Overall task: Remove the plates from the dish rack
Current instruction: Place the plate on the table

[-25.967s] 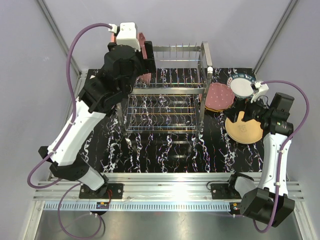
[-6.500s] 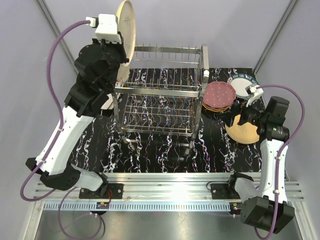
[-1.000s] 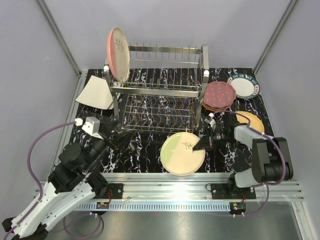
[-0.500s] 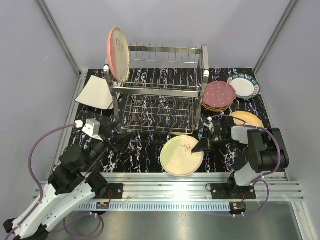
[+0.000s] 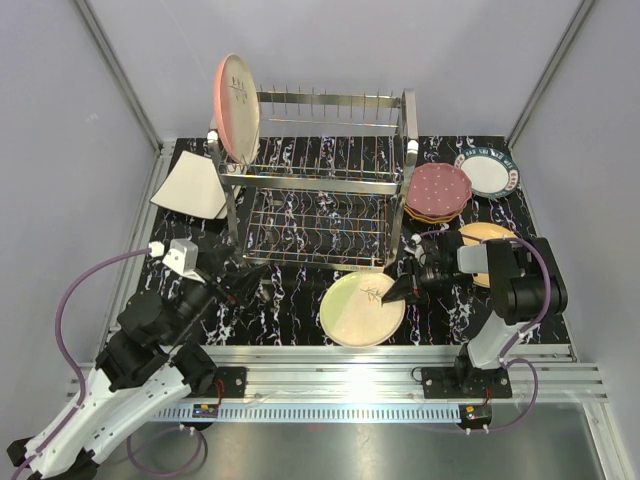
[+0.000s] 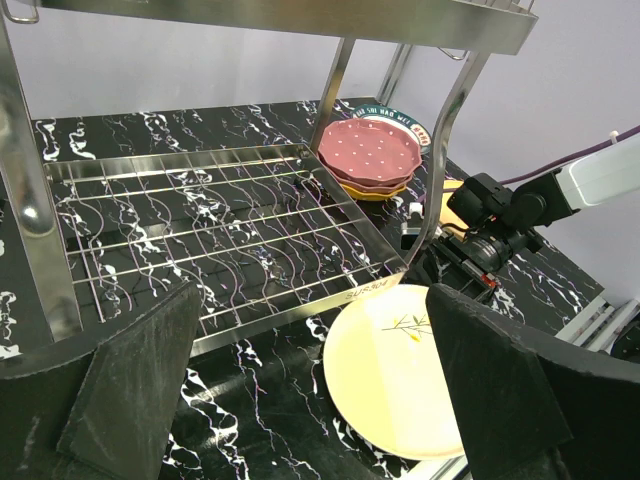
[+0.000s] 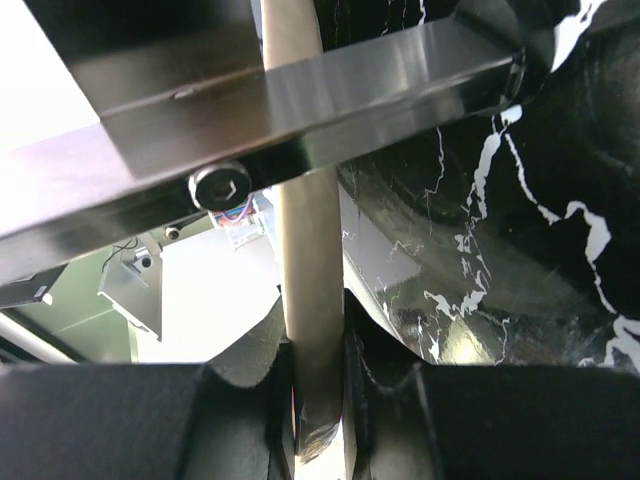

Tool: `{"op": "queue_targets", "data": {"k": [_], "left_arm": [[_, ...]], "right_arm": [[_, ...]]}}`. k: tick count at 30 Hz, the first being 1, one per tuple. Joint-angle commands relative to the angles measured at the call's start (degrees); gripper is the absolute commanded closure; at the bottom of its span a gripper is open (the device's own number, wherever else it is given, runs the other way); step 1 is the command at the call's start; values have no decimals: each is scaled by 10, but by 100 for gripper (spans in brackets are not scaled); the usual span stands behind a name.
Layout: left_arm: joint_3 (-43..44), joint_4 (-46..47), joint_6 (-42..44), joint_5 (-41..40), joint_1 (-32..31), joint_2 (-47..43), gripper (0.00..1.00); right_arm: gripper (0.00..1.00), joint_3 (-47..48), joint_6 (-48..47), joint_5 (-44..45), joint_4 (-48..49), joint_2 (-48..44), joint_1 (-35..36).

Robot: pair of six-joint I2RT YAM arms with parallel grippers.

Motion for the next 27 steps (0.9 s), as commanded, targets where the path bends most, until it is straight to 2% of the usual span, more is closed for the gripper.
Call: {"op": "queue_targets", "data": {"k": [1,5,13,22,23,27], "left_arm": [[-4,16,-6,-10,-1,-8,1],[-6,19,-14,-2,-1,-13,1],[-13,27,-15,-3,-2,-12,1],[-11,26,-17,1,-1,-19,1],[-10,25,-17,1,-1,-20,1],[-10,23,-22,4,-2,-22,1]], "right_arm": [[92,25,9,-64,8,7,3],[87,25,16,-61,14,8,3],[60,24,22,-45,17,7,3],[39,30,25,-12,2,-6,3],[33,30,27,-7,-1,-7,2],[22,36,26,14,-11,-13,2]]}}
